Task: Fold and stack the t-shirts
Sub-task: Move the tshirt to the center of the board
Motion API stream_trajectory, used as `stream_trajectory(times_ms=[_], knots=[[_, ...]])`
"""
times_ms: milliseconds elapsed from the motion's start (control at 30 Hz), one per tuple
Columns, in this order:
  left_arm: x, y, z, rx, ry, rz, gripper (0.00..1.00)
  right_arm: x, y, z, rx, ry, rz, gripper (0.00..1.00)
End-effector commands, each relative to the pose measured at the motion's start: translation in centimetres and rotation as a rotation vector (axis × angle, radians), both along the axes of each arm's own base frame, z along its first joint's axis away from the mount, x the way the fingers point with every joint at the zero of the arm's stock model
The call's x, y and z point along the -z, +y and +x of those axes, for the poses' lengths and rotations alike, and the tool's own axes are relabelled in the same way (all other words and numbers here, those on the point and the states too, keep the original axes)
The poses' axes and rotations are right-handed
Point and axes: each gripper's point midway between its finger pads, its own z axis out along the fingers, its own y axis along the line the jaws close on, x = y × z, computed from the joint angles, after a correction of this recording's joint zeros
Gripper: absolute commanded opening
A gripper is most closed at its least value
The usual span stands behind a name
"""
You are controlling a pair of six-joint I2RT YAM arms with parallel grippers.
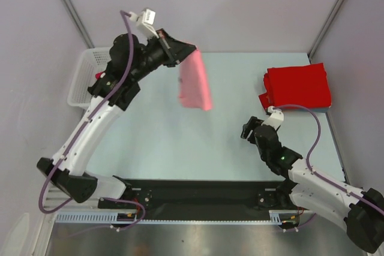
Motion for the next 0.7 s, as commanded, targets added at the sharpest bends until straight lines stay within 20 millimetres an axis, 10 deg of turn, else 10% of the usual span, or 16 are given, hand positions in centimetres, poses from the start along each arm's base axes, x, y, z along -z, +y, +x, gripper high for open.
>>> stream_trajectory(times_ms=[0, 167, 200, 267, 300, 333, 400, 500, 667], knots=[[-4.2, -2.5, -2.4, 0.205, -0.075, -0.093, 0.0, -1.1, -0.9, 0.4, 0.051, -0.043, 0.019, 0.72], [3.5, 2.2, 0.8, -0.065, 0.048, -0.049, 0.0, -1.3, -1.7, -0.1, 0.071, -0.048, 0.021, 0.71], [9.4, 3.4, 1.8, -0.155, 0.143, 0.011, 0.0, -1.3, -1.9, -0.2, 0.08, -0.051, 0.025, 0.72], [13.8, 4.4, 1.3, -0.203, 0.193, 0.029, 0.04, -1.8, -2.2, -0.4, 0.092, -0.069, 0.044, 0.72], [20.3, 4.8, 0.7, -0.218, 0.309, 0.071, 0.17, -1.9, -2.4, -0.5, 0.096, -0.073, 0.046, 0.71], [22.7, 5.1, 0.1, -0.229, 0.356, 0.074, 0.61, -2.0, -2.5, -0.5, 0.098, -0.083, 0.053, 0.72], [30.2, 5.7, -2.1, -0.231, 0.502, 0.126, 0.89, -2.2, -2.2, -0.7, 0.076, -0.105, 0.072, 0.72], [34.6, 6.0, -4.3, -0.222, 0.538, 0.234, 1.0, -2.2, -1.5, -0.9, 0.021, -0.116, 0.078, 0.72], [33.9, 6.7, -3.0, -0.25, 0.465, 0.348, 0.97, -2.4, 1.5, -0.3, -0.128, -0.118, 0.098, 0.67]])
